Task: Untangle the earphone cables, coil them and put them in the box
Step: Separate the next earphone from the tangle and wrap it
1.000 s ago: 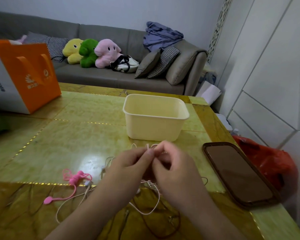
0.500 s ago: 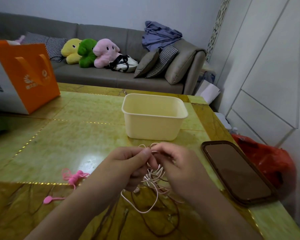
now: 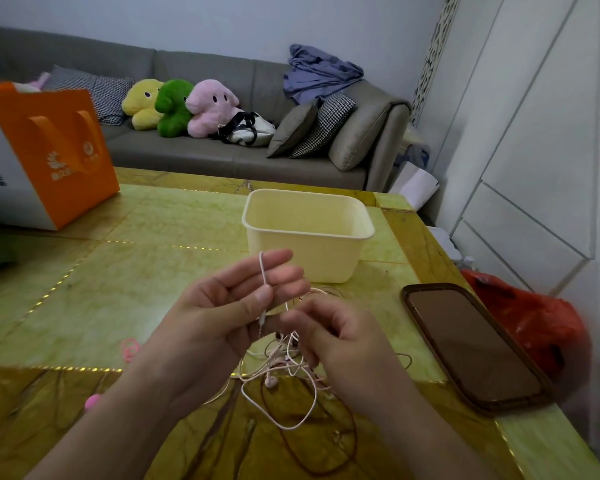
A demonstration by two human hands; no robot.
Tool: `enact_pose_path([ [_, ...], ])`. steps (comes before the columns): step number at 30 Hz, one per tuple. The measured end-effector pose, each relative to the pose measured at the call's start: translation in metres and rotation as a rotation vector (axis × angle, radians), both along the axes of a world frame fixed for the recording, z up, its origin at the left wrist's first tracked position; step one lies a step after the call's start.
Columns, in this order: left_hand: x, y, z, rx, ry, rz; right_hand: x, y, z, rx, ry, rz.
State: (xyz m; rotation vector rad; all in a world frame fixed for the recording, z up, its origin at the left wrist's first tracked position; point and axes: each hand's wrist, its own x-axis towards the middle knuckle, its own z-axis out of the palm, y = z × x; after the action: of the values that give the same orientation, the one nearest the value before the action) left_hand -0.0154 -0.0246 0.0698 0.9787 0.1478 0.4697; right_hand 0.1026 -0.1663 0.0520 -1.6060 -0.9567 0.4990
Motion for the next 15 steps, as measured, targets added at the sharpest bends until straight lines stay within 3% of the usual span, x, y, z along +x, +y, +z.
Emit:
enact_pose_path([
  [4,0.0,0.003,-0.004,0.251,0.144,0.143,-0.007,-0.002,-0.004,-0.122,-0.244,0.074],
  [9,0.002,0.003,-0.014,0.615,0.31,0.169,-0.009,-0.004,0.004,-0.109,-0.297,0.058],
  [11,0.002,0.001,-0.013,0.66,0.335,0.051,-0.007,-0.006,0.006,-0.048,-0.314,0.006],
  [15,0.0,-0.002,-0.006,0.533,0.357,-0.134,0.003,-0.011,0.008,0.068,-0.284,-0.122],
])
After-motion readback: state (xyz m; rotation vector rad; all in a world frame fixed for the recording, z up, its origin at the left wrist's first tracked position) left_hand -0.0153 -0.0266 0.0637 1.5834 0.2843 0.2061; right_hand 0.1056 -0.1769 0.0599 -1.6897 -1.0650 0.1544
